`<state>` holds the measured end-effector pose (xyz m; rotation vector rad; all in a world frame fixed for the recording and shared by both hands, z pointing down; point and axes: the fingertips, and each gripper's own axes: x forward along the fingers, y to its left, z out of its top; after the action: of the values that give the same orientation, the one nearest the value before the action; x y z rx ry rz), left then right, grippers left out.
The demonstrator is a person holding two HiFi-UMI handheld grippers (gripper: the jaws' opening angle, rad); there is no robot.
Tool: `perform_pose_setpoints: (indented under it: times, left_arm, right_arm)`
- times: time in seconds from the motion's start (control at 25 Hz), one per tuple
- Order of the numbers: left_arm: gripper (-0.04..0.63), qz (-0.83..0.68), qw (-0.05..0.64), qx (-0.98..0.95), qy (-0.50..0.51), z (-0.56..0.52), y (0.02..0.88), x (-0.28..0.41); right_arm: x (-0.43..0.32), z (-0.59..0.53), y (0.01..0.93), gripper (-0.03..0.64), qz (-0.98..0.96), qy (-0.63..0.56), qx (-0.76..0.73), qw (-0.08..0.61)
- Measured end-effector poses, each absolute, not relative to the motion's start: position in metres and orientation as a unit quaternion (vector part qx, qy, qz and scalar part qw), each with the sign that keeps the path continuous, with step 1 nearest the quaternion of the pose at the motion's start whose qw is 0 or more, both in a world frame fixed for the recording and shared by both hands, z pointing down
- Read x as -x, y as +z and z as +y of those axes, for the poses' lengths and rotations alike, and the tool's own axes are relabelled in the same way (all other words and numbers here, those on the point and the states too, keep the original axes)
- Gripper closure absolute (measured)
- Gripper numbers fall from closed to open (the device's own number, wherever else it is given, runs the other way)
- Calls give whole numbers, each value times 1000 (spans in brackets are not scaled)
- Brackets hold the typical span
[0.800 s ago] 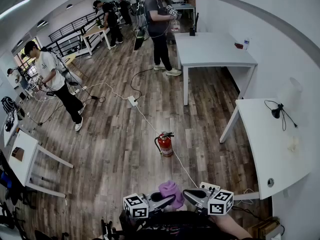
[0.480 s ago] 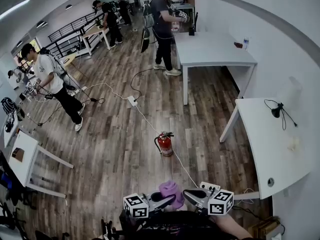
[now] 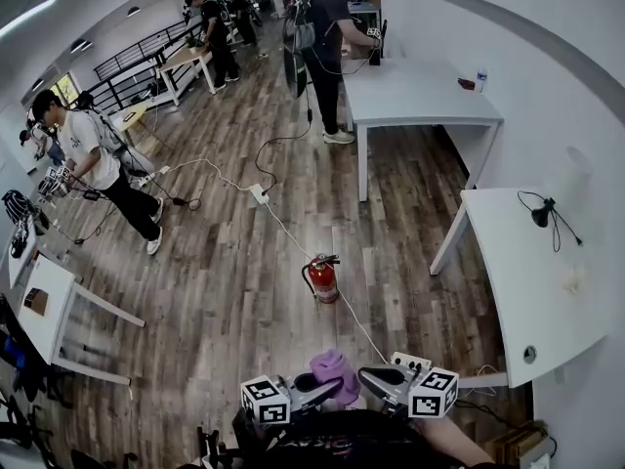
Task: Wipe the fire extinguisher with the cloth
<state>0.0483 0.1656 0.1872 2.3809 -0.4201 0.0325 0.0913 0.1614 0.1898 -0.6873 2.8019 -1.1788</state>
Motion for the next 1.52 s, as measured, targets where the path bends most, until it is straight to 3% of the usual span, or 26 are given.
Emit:
perform_pose_setpoints:
  times: [1.52]
  left_arm:
    - [503, -222, 352, -909, 9, 150, 179, 2]
  right_arm:
    - [-73, 146, 170, 614, 883, -404, 230, 61]
